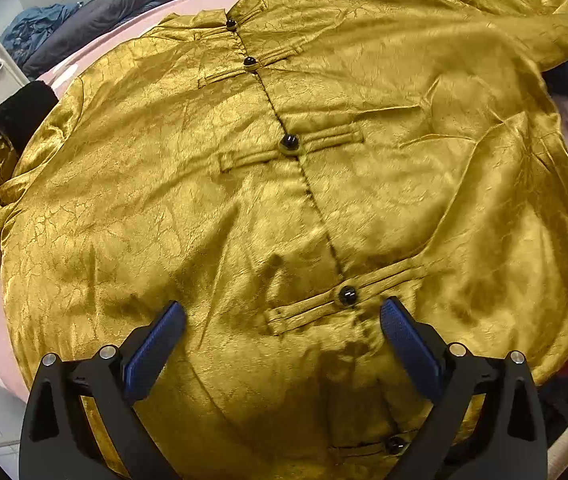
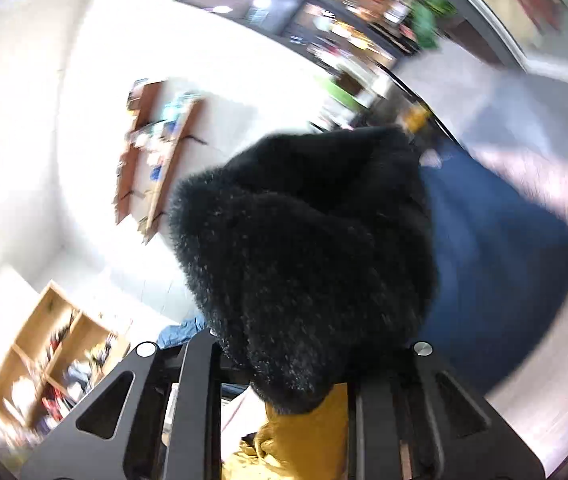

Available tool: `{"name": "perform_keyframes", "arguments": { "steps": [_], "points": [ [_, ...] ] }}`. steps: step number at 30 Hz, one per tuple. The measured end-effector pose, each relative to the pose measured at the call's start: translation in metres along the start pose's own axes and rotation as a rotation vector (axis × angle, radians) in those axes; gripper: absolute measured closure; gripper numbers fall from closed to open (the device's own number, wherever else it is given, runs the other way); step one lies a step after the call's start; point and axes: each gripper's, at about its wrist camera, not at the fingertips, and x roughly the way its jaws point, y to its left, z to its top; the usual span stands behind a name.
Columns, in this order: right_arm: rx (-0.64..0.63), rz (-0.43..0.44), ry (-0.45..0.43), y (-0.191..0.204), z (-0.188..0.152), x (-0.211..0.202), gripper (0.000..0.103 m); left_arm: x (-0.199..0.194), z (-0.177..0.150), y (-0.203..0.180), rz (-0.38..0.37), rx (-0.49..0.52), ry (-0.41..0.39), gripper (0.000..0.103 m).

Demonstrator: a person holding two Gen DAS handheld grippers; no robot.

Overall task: Fold large clothes
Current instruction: 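Grasp the black fur cuff with the right tool and lift it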

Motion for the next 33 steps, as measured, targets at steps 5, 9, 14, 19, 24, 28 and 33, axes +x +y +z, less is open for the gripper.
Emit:
{"name": "perform_keyframes", "arguments": {
  "steps": [5, 9, 14, 19, 24, 28, 33],
  "points": [
    [-0.111, -0.036, 0.007, 0.008, 0.021, -0.013, 0.084, -0.012, 0.008, -0.010, -0.027, 0.014, -0.040, 0.006],
    [-0.022, -0.105, 0.055, -0.022, -0.002, -0.021, 0.084, -0.013, 0.010, -0.022, -0.022, 0.042, -0.040, 0.006],
    [-0.118, -0.155, 0.088, -0.012, -0.024, -0.014, 0.084, -0.014, 0.011, -0.025, -0.033, 0.030, -0.042, 0.006],
    [-0.336, -0.112, 0.148, 0.049, -0.055, 0.031, 0.084, -0.018, 0.014, -0.008, -0.035, -0.037, -0.052, 0.006],
    [-0.580, -0.018, 0.329, 0.128, -0.143, 0.094, 0.084, -0.022, 0.016, 0.006, -0.005, -0.070, -0.071, 0.006],
    [-0.724, 0.013, 0.476, 0.167, -0.230, 0.139, 0.084, -0.032, 0.016, 0.029, 0.049, -0.100, -0.101, 0.006],
    [-0.884, 0.057, 0.639, 0.204, -0.357, 0.174, 0.084, -0.044, 0.012, 0.066, 0.110, -0.181, -0.125, 0.006]
  ]
}}
